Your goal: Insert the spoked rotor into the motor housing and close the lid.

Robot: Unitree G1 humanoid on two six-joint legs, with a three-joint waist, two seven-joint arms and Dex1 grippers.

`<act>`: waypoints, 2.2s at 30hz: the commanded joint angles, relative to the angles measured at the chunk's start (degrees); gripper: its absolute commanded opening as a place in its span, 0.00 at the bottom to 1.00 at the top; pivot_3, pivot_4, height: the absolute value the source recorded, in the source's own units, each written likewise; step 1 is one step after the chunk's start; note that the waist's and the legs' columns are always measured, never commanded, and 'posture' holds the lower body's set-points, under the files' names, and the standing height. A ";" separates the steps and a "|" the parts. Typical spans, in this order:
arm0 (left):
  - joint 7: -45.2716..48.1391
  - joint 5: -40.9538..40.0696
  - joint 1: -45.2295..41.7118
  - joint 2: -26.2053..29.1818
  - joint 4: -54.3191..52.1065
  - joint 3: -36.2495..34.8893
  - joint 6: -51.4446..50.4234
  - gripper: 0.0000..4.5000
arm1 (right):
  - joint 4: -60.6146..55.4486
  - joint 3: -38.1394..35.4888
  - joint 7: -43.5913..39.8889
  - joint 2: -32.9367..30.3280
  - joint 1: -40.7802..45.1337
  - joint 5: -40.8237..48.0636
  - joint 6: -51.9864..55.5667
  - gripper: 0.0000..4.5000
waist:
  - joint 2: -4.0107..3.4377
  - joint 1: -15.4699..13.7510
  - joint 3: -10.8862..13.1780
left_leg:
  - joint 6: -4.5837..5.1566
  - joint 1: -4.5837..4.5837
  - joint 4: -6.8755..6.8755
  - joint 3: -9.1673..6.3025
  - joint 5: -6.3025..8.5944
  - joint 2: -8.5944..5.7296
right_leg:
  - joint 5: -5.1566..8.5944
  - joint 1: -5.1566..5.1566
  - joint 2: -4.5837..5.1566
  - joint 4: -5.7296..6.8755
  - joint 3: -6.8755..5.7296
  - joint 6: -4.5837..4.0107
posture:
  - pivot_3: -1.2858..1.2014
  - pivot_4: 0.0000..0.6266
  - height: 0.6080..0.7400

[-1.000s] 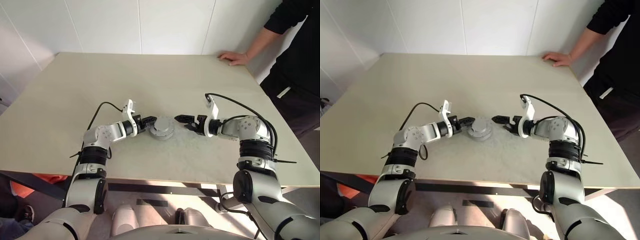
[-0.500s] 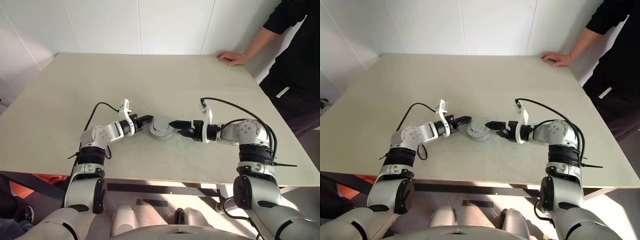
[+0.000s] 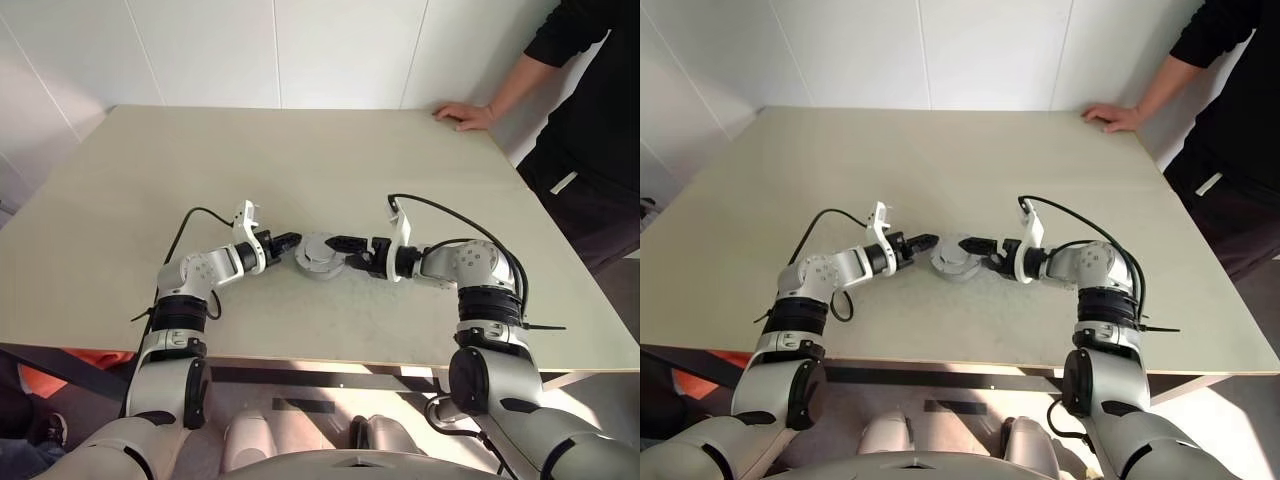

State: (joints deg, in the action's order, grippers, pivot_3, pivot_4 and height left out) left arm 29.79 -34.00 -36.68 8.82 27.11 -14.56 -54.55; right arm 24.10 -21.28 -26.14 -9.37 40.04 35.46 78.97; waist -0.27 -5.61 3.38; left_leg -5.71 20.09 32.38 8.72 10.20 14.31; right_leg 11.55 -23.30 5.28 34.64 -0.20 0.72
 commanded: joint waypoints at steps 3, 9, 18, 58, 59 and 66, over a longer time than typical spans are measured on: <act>0.51 -0.74 -0.20 0.31 -2.01 0.15 -0.25 0.00 | -1.29 -1.74 -0.23 2.26 2.92 3.48 1.31 1.00 | 0.00 0.00 0.00 | 0.00 0.01 0.00 0.00 0.00 0.00 | 0.00 -0.02 0.00 0.00 0.00 0.00 | 0.52 0.00 1.00; 1.46 -2.83 -0.22 -0.27 -4.24 0.36 -3.72 0.00 | -2.11 -1.55 0.13 2.92 2.37 3.13 1.64 1.00 | 0.00 -0.13 0.00 | 0.00 0.04 -0.01 0.00 0.00 0.00 | 0.00 -0.02 0.00 0.00 -0.02 0.00 | 0.52 0.00 1.00; 2.37 -3.74 1.22 -0.46 -7.42 2.10 -8.06 0.00 | -1.82 -1.55 0.95 2.71 1.91 2.44 0.84 1.00 | 0.00 -0.35 0.00 | 0.00 0.05 -0.01 -0.01 0.00 -0.01 | 0.00 -0.03 0.01 0.00 -0.03 0.00 | 0.52 0.00 1.00; 0.89 -3.58 2.73 0.31 -8.08 0.57 -4.05 0.00 | 6.75 0.11 -0.59 -0.71 3.08 1.90 -3.31 0.46 | -0.01 -0.56 -0.02 | -0.01 -0.04 0.13 -0.01 -0.02 -0.01 | 0.00 0.10 0.02 0.12 0.00 0.00 | 0.52 0.00 1.00; 0.82 -4.04 2.90 0.45 -8.29 -0.17 -3.99 0.00 | 7.11 -0.53 -0.12 -0.46 3.35 2.04 -3.30 0.46 | -0.01 -0.53 -0.02 | -0.02 -0.04 0.13 -0.01 -0.02 -0.01 | 0.00 0.10 0.02 0.12 0.00 0.00 | 0.52 0.00 1.00; -0.64 -7.92 4.97 1.94 -9.94 -7.07 -4.56 0.00 | 10.24 -3.55 1.95 0.27 4.46 2.31 -4.44 0.46 | -0.01 -0.37 -0.02 | -0.01 -0.03 0.12 -0.02 -0.02 -0.01 | 0.00 0.08 0.02 0.11 -0.01 0.00 | 0.52 0.00 1.00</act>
State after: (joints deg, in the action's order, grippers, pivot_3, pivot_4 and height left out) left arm 29.48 -39.72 -31.56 10.26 19.40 -19.71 -59.22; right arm 34.24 -23.49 -25.57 -9.07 42.64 37.02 75.65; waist -0.28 -5.98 3.36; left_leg -5.73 20.06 32.50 8.71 10.18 14.30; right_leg 11.55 -23.22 5.30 34.75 -0.21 0.72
